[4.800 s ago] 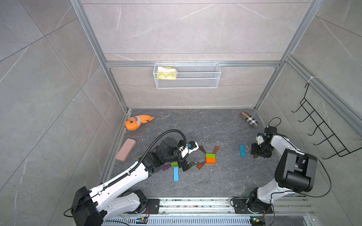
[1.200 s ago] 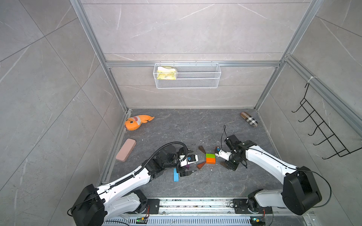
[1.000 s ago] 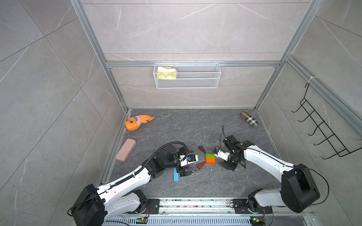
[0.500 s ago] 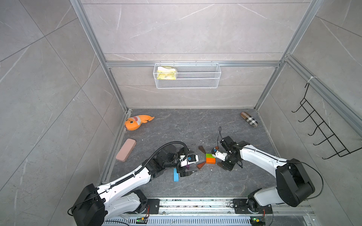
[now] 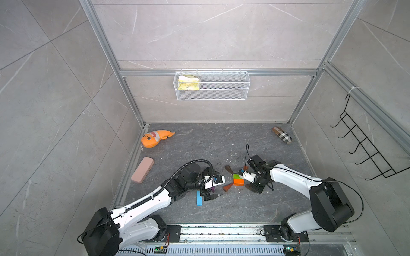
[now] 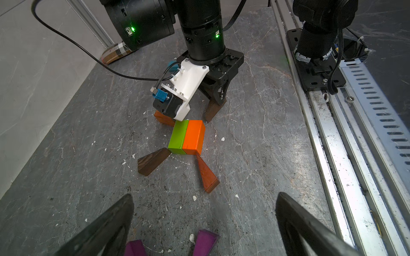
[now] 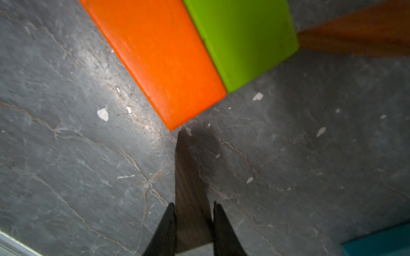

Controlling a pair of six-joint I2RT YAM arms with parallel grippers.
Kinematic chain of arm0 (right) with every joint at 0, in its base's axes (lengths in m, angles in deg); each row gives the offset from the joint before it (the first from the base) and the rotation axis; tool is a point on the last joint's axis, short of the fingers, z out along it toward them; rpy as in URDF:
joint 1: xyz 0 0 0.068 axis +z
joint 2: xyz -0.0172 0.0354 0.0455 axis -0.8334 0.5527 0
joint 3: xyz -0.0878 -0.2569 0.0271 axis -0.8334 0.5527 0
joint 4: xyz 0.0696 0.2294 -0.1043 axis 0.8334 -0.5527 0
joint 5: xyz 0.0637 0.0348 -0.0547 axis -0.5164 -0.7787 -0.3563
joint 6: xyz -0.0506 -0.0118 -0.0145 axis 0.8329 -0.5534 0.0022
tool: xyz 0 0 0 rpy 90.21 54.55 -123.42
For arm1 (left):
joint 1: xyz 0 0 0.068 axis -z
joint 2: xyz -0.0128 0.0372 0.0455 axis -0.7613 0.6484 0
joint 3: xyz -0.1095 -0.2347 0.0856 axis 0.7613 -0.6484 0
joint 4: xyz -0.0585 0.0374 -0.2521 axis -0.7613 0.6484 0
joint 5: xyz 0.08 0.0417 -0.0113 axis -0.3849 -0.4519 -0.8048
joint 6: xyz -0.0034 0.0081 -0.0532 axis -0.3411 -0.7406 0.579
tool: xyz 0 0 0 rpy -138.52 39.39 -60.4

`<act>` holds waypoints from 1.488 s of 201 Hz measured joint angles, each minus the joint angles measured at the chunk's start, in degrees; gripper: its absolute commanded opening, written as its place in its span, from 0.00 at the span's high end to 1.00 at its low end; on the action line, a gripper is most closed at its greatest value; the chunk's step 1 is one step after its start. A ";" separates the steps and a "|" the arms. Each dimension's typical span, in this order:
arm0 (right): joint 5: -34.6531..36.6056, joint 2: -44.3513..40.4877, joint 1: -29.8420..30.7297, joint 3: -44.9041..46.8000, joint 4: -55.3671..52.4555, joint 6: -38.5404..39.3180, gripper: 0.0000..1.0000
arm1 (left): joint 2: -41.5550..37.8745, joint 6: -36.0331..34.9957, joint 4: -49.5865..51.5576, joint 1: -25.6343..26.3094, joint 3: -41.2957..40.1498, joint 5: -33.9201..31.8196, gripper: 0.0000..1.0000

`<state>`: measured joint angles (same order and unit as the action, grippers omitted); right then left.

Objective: Assemble a small pinwheel with building blocks
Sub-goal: Assemble the building block at the center of the board.

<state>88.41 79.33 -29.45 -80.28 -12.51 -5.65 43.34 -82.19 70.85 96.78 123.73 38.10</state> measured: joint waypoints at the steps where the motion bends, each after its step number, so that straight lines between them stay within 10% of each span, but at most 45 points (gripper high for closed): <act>1: 0.00 -0.02 0.02 0.00 0.02 0.02 0.82 | 0.00 0.00 0.02 0.00 0.00 0.04 0.00; 205: 0.66 1.57 0.44 -0.35 0.44 -0.66 0.83 | 0.94 -0.22 1.03 0.00 0.87 0.85 0.00; 299: 0.63 2.01 0.59 -0.37 2.01 -1.92 0.68 | 1.31 -0.28 2.75 0.00 1.31 2.10 0.00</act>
<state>89.05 81.34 -28.86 -80.65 -10.50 -7.57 44.65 -82.48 73.60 96.78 125.04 40.20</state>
